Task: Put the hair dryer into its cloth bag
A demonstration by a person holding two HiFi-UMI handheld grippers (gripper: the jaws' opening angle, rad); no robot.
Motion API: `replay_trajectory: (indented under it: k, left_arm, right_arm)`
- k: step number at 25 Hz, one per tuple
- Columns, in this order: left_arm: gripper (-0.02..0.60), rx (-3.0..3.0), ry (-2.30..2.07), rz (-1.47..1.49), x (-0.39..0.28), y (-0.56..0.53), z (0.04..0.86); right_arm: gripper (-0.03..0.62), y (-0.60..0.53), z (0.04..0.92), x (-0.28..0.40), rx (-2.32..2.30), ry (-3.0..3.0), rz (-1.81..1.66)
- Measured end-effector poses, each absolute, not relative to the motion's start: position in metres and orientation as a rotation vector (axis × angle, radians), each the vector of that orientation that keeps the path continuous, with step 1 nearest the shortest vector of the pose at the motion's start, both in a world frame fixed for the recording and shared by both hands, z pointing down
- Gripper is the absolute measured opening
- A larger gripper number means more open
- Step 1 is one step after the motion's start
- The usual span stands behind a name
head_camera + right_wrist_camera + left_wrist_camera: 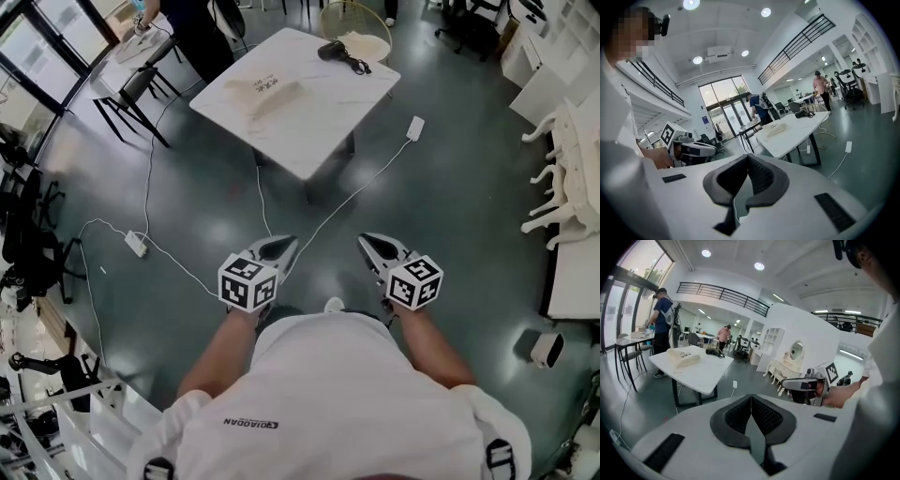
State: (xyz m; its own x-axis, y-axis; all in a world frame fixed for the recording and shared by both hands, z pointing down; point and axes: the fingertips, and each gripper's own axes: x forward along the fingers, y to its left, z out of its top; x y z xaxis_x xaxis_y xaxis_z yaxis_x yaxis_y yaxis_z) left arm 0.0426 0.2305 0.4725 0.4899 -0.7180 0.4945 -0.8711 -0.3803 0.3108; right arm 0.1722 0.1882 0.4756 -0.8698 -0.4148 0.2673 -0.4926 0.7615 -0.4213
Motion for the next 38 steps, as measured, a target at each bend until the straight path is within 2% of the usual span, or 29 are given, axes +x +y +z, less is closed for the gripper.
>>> replay_trajectory:
  k: [17, 38]
  left_arm:
    - [0.029, 2.139, -1.329, 0.324, 0.024, 0.162, 0.489]
    - [0.029, 2.236, -1.214, 0.349, -0.065, -0.053, 0.482]
  right_arm:
    - [0.02, 0.129, 0.499, 0.166, 0.717, -2.748, 0.786]
    - [0.02, -0.061, 0.483, 0.071, 0.835, -2.697, 0.729]
